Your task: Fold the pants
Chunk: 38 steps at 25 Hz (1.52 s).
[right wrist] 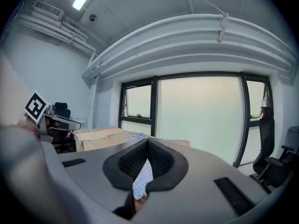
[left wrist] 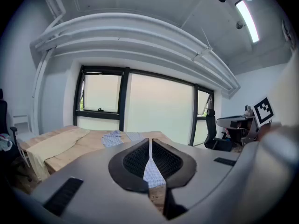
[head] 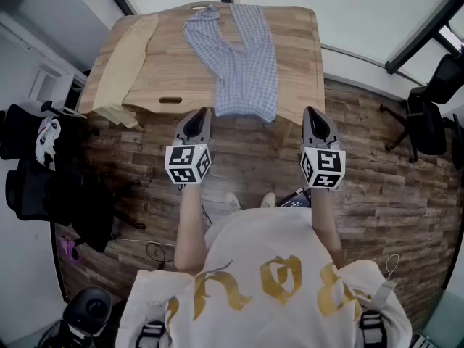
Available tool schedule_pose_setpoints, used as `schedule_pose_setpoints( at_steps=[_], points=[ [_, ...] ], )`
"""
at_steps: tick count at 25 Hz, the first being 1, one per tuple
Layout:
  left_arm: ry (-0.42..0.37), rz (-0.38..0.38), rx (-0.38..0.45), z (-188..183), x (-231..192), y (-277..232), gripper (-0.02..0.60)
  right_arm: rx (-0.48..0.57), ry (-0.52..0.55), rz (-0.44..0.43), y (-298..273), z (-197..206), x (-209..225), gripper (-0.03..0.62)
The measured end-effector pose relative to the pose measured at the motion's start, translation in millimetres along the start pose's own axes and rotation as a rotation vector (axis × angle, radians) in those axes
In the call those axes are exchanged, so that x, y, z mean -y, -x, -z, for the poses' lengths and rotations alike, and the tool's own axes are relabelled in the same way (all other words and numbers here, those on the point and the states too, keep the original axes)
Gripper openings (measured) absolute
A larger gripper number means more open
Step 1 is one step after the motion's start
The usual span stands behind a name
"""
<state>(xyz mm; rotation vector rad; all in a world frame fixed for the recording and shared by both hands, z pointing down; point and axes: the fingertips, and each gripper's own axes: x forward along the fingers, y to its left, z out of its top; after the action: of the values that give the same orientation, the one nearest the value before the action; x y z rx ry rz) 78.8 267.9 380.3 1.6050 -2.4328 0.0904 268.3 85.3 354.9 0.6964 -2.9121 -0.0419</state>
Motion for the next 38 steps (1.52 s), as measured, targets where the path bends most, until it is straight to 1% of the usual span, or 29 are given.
schedule_pose_setpoints(
  at_steps=[7,12,15,20,26,30,32,35,38],
  points=[
    [-0.010,-0.004,0.012,-4,5,-1,0.049,0.002,0.002,-0.013,-2,1,-1,0.022],
    [-0.011,0.007,0.014,-8,11,-1,0.049,0.020,-0.013,-0.064,-7,-3,-12,0.021],
    [-0.001,0.010,-0.005,-4,16,-4,0.049,0.030,-0.034,-0.088,-10,-3,-12,0.022],
    [0.003,-0.013,-0.028,1,18,-4,0.049,0.027,-0.031,-0.120,-11,0,-13,0.022],
    [-0.001,-0.046,-0.009,0,26,-4,0.049,0.033,-0.042,-0.145,-10,8,0,0.023],
    [0.037,-0.075,-0.060,13,20,-10,0.049,0.020,-0.042,-0.151,-16,15,7,0.022],
    [0.050,-0.081,-0.068,14,16,-15,0.049,0.010,-0.045,-0.154,-18,19,8,0.021],
    [0.050,-0.076,-0.049,4,9,-24,0.049,0.001,-0.053,-0.165,-25,21,9,0.021],
    [0.051,-0.060,-0.018,-13,-7,-38,0.049,0.005,-0.048,-0.168,-39,17,7,0.021]
  ],
)
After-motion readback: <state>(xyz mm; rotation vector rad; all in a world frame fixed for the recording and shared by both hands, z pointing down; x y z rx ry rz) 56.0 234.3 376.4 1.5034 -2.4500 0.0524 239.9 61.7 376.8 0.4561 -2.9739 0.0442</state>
